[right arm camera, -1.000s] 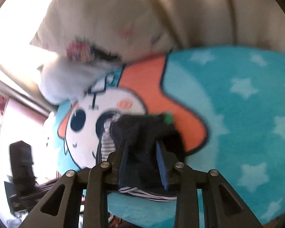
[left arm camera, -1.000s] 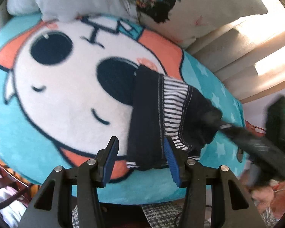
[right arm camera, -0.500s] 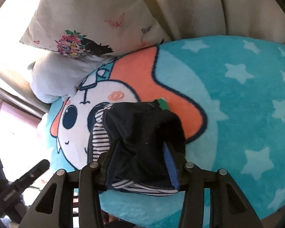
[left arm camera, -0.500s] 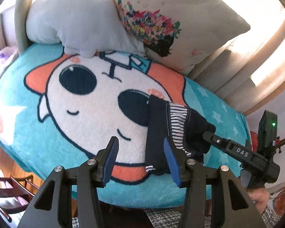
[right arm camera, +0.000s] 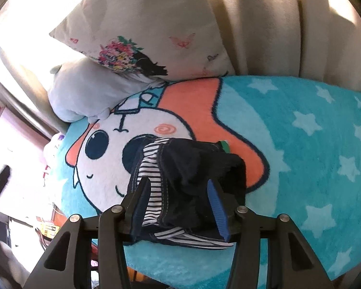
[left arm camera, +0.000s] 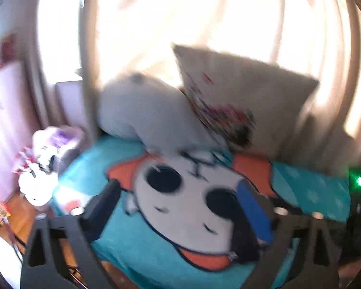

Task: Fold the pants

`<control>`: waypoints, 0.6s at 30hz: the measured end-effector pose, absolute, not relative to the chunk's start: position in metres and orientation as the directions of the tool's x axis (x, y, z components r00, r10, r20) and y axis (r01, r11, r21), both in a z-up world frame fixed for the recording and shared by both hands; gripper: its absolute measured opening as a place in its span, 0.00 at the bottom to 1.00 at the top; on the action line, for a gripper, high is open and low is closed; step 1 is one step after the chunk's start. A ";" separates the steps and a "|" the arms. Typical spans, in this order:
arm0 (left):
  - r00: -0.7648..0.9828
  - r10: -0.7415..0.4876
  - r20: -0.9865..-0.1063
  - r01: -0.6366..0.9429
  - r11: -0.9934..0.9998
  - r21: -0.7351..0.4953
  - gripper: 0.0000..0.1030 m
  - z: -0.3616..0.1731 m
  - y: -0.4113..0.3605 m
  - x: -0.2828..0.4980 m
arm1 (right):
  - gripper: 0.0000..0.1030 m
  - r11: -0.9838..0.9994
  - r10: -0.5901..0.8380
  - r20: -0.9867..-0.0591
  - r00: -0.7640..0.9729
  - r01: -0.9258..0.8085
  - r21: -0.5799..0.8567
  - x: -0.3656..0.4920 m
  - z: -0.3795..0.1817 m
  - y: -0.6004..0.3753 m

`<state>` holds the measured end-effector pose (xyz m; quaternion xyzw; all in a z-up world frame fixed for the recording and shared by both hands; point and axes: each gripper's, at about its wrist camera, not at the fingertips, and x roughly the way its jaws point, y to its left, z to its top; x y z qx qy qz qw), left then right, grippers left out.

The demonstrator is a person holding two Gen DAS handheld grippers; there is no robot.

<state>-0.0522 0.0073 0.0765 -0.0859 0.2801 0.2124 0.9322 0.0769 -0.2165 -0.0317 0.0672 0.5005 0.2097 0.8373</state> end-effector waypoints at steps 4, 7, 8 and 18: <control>0.749 0.374 -0.546 -0.486 0.871 -0.070 1.00 0.085 0.028 -0.064 | 0.54 0.901 0.407 -0.815 0.412 -0.327 0.284 0.076 -0.027 -0.200; 0.708 0.368 -0.603 -0.515 0.853 -0.085 1.00 0.074 0.044 -0.068 | 0.55 0.894 0.404 -0.825 0.394 -0.361 0.266 0.076 -0.026 -0.182; 0.689 0.363 -0.627 -0.526 0.846 -0.088 1.00 0.069 0.050 -0.069 | 0.55 0.890 0.405 -0.829 0.385 -0.372 0.262 0.076 -0.028 -0.176; 0.641 0.309 -0.702 -0.566 0.809 -0.160 1.00 0.043 0.070 -0.081 | 0.55 0.853 0.393 -0.858 0.331 -0.480 0.205 0.060 -0.038 -0.131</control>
